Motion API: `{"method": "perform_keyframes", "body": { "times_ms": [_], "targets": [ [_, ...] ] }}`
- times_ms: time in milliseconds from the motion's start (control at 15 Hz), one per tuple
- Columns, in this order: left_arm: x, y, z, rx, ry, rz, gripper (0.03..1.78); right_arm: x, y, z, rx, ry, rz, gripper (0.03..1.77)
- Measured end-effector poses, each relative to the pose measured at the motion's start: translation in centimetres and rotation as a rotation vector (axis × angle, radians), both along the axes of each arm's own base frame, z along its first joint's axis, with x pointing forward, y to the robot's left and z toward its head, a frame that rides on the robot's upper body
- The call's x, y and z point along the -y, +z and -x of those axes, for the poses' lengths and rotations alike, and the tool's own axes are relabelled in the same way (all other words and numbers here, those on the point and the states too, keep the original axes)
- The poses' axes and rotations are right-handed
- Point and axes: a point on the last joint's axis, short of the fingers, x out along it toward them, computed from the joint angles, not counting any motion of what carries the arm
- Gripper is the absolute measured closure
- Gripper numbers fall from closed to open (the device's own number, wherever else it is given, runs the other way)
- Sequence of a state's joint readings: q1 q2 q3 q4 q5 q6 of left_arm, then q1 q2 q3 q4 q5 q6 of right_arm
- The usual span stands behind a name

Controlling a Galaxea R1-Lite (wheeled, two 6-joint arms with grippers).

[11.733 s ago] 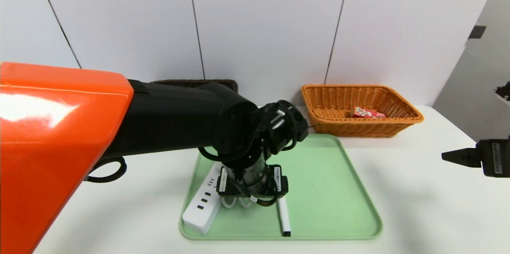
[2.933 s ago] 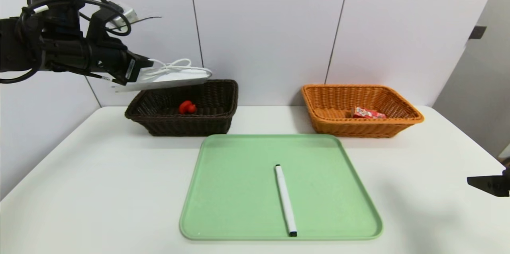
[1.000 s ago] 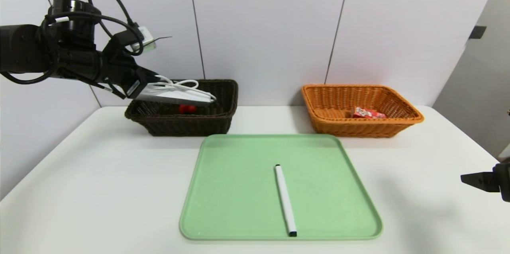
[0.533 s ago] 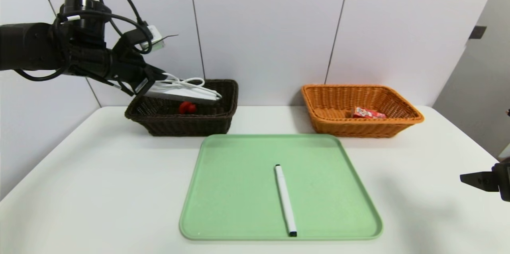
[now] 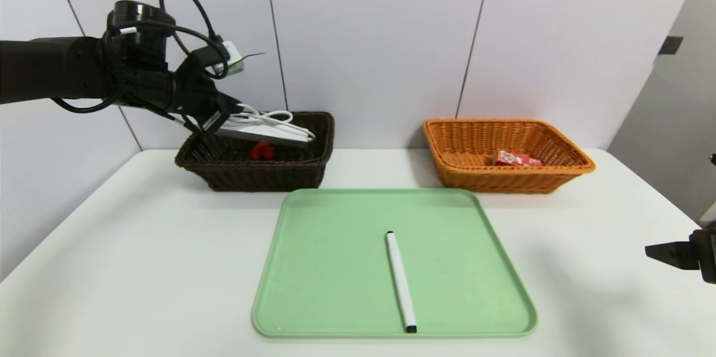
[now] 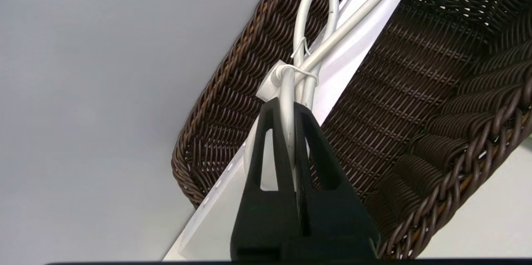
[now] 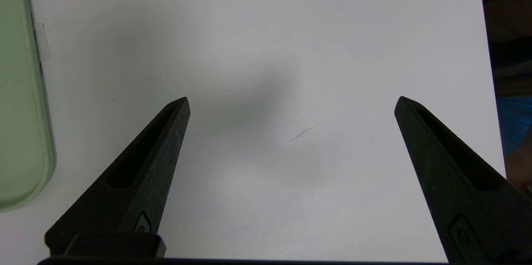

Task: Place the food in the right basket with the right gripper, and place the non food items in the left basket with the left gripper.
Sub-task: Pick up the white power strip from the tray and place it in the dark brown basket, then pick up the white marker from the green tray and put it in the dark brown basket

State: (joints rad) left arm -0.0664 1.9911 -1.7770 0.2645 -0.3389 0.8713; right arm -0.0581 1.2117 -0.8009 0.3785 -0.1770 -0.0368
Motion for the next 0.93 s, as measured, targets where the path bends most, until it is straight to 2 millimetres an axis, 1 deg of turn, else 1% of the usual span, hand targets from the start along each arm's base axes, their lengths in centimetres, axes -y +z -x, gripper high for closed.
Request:
{"method": "perform_keyframes", "body": {
  "times_ms": [67,133,267,333,467,733,933],
  "targets": [
    [0.1,-0.1,-0.1,-0.002,0.001,-0.001,1.73,0.0,0.0,0.0,-0.001,0.0,0.0,0.1],
    [0.1,-0.1,-0.2,0.001,0.006,-0.004,1.53,0.0,0.0,-0.1,-0.001,0.0,-0.001,0.1],
    [0.1,-0.3,-0.3,-0.001,0.015,-0.008,1.22,0.0,-0.1,-0.1,-0.004,0.0,-0.001,0.1],
    [0.1,-0.3,-0.3,-0.002,0.013,-0.008,1.07,0.0,-0.1,-0.2,-0.005,0.0,-0.001,0.1],
    [0.2,-0.3,-0.3,-0.003,0.012,-0.008,0.85,0.0,-0.1,-0.2,-0.006,0.001,-0.002,0.1],
    [0.4,-0.1,-0.3,0.008,0.01,-0.005,0.55,0.0,-0.2,-0.1,-0.009,0.001,-0.002,0.1],
    [0.8,1.4,-0.4,0.051,0.01,0.033,0.41,0.0,-0.2,-0.1,-0.009,0.002,-0.003,0.1]
  ]
}}
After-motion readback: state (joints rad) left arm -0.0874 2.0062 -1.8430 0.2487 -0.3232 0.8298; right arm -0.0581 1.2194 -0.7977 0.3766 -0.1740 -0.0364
